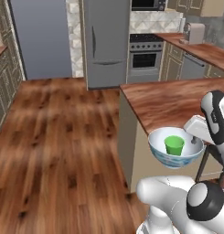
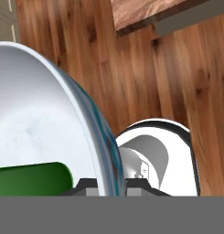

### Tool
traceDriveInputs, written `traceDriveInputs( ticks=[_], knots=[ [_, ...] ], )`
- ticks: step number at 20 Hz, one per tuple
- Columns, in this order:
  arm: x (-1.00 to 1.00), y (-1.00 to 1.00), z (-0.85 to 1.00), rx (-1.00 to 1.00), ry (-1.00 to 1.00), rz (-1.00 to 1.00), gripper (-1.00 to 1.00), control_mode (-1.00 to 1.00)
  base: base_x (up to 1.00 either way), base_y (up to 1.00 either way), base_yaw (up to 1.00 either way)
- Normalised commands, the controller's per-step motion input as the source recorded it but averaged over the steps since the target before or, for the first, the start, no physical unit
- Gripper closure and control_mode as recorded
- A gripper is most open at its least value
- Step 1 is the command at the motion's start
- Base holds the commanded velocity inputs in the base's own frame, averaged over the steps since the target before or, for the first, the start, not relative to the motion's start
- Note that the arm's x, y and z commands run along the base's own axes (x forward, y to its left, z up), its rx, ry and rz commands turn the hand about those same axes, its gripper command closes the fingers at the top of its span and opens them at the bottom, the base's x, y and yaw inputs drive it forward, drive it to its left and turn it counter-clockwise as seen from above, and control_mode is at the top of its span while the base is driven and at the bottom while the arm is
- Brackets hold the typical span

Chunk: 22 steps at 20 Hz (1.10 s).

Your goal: Place the cup inside the bowl on the dining table and move the bowl to any counter.

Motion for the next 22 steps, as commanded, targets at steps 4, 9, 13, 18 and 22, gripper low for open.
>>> traceDriveInputs(
  ticks=[4, 9, 13, 18, 22],
  knots=[
    [0.0, 0.0, 0.0, 0.0, 0.0, 0.0, 1.0, 1.0, 0.06, 0.65, 0.0],
    [0.0, 0.0, 0.0, 0.0, 0.0, 0.0, 1.0, 1.0, 0.12, 0.66, 0.0],
    [0.0, 0.0, 0.0, 0.0, 0.0, 0.0, 1.0, 1.0, 0.23, 0.69, 0.0],
    [0.0, 0.0, 0.0, 0.0, 0.0, 0.0, 1.0, 1.0, 0.33, 0.65, 0.0],
    [0.0, 0.0, 0.0, 0.0, 0.0, 0.0, 1.0, 1.0, 0.41, 0.65, 0.0]
  ],
)
